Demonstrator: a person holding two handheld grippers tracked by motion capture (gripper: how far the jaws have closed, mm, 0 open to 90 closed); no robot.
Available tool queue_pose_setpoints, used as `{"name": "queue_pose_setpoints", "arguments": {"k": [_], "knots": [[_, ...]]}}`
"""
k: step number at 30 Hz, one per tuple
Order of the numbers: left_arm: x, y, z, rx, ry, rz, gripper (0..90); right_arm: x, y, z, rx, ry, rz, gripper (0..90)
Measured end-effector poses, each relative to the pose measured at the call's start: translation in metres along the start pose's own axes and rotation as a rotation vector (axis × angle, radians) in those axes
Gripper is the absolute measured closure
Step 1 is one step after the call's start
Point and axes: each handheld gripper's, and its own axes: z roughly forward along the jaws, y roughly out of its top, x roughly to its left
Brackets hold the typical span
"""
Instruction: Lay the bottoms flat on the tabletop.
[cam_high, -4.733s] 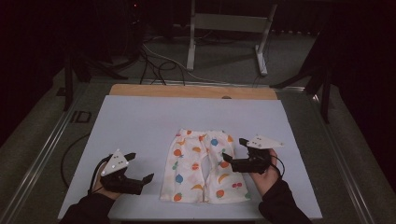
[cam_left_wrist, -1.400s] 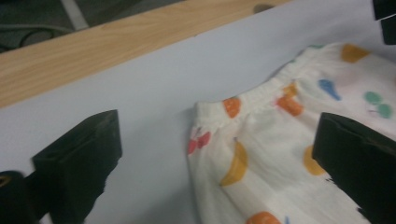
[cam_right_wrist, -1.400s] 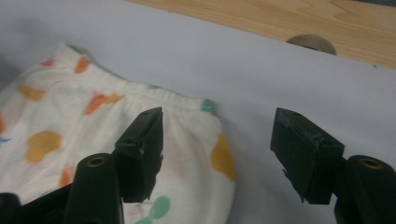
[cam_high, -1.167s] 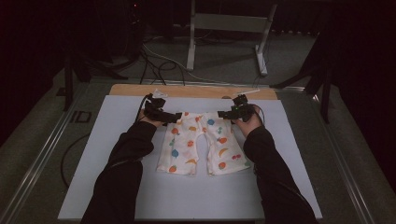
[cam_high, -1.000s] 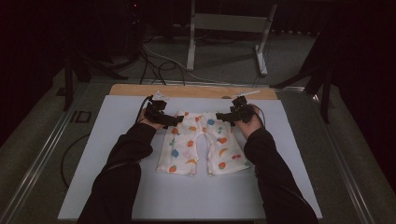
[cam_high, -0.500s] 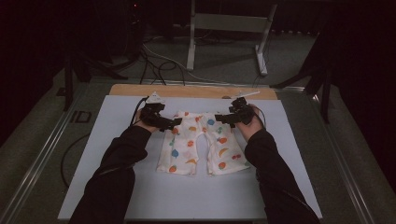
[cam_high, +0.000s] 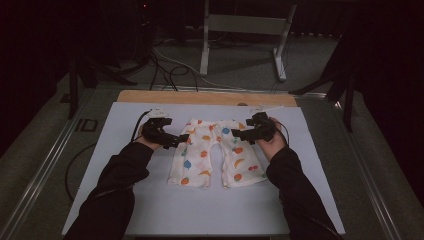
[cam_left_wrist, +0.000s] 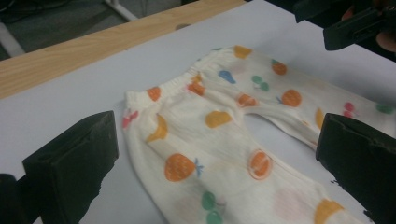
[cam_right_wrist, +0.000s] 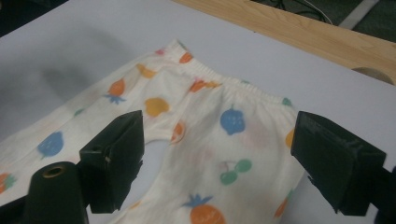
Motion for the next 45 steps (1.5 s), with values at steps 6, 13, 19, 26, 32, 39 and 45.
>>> {"name": "queue_pose_setpoints", "arguments": {"k": [6, 13, 19, 26, 32, 39, 45], "knots": [[-0.01, -0.015, -0.006, 0.02, -0.034, 0.016, 0.0, 0.011, -0.02, -0.01, -0.006, 0.03, -0.015, 17.1], [-0.024, -0.034, -0.015, 0.039, -0.065, 0.035, 0.0, 0.02, -0.044, -0.02, 0.011, 0.053, -0.034, 15.3], [-0.037, -0.047, -0.025, 0.046, -0.088, 0.048, 0.0, 0.029, -0.058, -0.027, -0.006, 0.089, -0.063, 14.7], [-0.058, -0.077, -0.04, 0.071, -0.116, 0.085, 0.0, 0.043, -0.083, -0.037, -0.031, 0.124, -0.078, 14.8], [-0.064, -0.098, -0.049, 0.079, -0.112, 0.082, 0.0, 0.048, -0.099, -0.045, -0.001, 0.154, -0.051, 14.8], [-0.065, -0.119, -0.065, 0.089, -0.098, 0.073, 0.0, 0.052, -0.119, -0.067, -0.031, 0.144, -0.071, 13.8], [-0.066, -0.131, -0.083, 0.095, -0.074, 0.077, 0.0, 0.05, -0.139, -0.089, -0.049, 0.112, -0.076, 13.0]]}}
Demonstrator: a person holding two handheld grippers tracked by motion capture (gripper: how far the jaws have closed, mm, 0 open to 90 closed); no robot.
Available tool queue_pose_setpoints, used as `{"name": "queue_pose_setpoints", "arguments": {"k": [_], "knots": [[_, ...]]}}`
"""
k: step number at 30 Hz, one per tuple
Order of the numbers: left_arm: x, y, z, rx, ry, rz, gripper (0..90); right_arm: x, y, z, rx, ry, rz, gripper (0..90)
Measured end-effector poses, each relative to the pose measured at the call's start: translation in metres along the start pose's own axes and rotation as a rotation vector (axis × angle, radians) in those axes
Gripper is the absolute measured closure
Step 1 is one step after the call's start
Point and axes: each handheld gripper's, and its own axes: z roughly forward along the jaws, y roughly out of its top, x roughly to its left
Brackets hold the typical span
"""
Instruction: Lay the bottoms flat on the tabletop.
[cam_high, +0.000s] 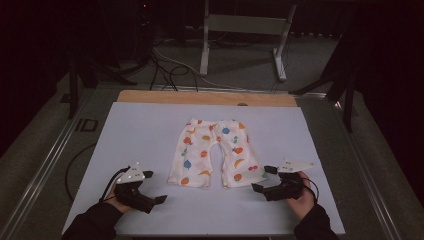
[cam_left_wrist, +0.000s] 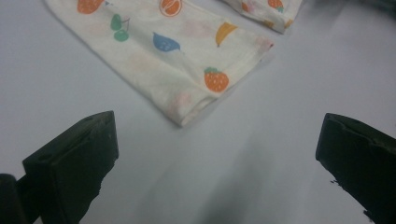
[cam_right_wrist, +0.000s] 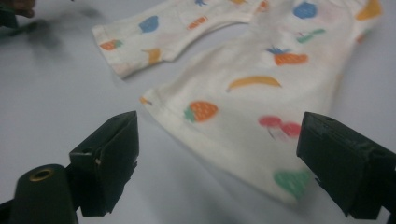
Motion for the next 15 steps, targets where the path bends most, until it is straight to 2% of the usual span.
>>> {"name": "queue_pose_setpoints", "arguments": {"k": [5, 8, 11, 15], "knots": [[-0.002, -0.01, -0.011, -0.005, 0.015, -0.015, 0.0, -0.001, -0.018, -0.014, 0.005, -0.024, 0.019, 11.2], [-0.001, -0.016, -0.014, -0.001, 0.011, -0.036, 0.0, 0.001, -0.027, -0.02, 0.02, -0.031, 0.025, 11.2], [0.0, -0.019, -0.016, -0.007, 0.021, -0.048, 0.0, 0.003, -0.033, -0.025, 0.008, -0.044, 0.029, 11.2], [-0.002, -0.019, -0.019, -0.016, 0.049, -0.033, 0.0, 0.003, -0.036, -0.021, 0.019, -0.049, 0.015, 11.2]]}}
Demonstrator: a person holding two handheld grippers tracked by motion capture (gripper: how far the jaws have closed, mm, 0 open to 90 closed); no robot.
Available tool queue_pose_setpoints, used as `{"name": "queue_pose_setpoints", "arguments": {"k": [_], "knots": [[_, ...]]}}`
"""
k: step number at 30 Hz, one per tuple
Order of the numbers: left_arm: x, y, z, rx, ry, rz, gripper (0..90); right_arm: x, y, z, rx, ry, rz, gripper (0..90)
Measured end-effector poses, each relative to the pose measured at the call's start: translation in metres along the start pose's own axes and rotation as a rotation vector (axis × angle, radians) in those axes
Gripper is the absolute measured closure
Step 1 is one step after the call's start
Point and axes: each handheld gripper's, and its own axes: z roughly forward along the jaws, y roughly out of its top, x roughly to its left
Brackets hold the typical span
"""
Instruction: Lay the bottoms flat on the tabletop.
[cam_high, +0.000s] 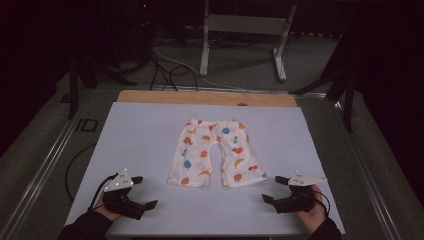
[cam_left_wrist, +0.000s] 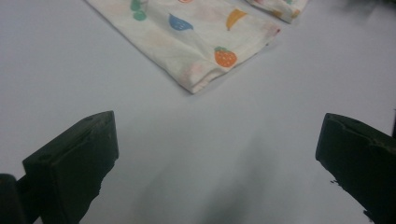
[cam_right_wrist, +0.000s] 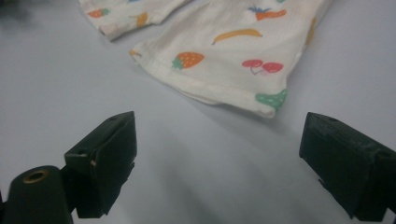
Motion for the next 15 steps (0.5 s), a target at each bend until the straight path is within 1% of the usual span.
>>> {"name": "queue_pose_setpoints", "arguments": {"k": [1, 3, 4, 5, 8, 11, 15], "knots": [[-0.0004, 0.0004, -0.0009, 0.0, 0.01, 0.011, 0.0, 0.0, -0.0008, 0.0007, 0.0, 0.001, -0.002, 11.2], [-0.0012, 0.001, -0.0028, -0.012, 0.015, 0.01, 0.0, 0.0003, -0.0017, 0.0016, 0.004, 0.001, -0.003, 11.2], [-0.0012, 0.0013, -0.0036, -0.014, 0.011, 0.008, 0.0, 0.0, -0.0021, 0.002, 0.011, 0.0, 0.0, 11.2], [-0.0014, 0.0012, -0.0038, -0.015, 0.009, 0.009, 0.0, -0.0006, -0.0027, 0.0035, 0.004, 0.008, 0.005, 11.2], [-0.0017, -0.0001, -0.0022, -0.004, 0.003, 0.006, 0.0, -0.0014, -0.003, 0.006, 0.011, 0.012, 0.01, 11.2], [-0.0019, -0.0006, -0.0016, 0.0, 0.0, 0.006, 0.0, 0.0002, -0.0027, 0.0081, 0.027, 0.001, -0.009, 11.2], [-0.0016, 0.0004, -0.0018, -0.011, 0.0, 0.004, 0.0, -0.0002, -0.0033, 0.0079, 0.025, -0.002, -0.007, 11.3]]}}
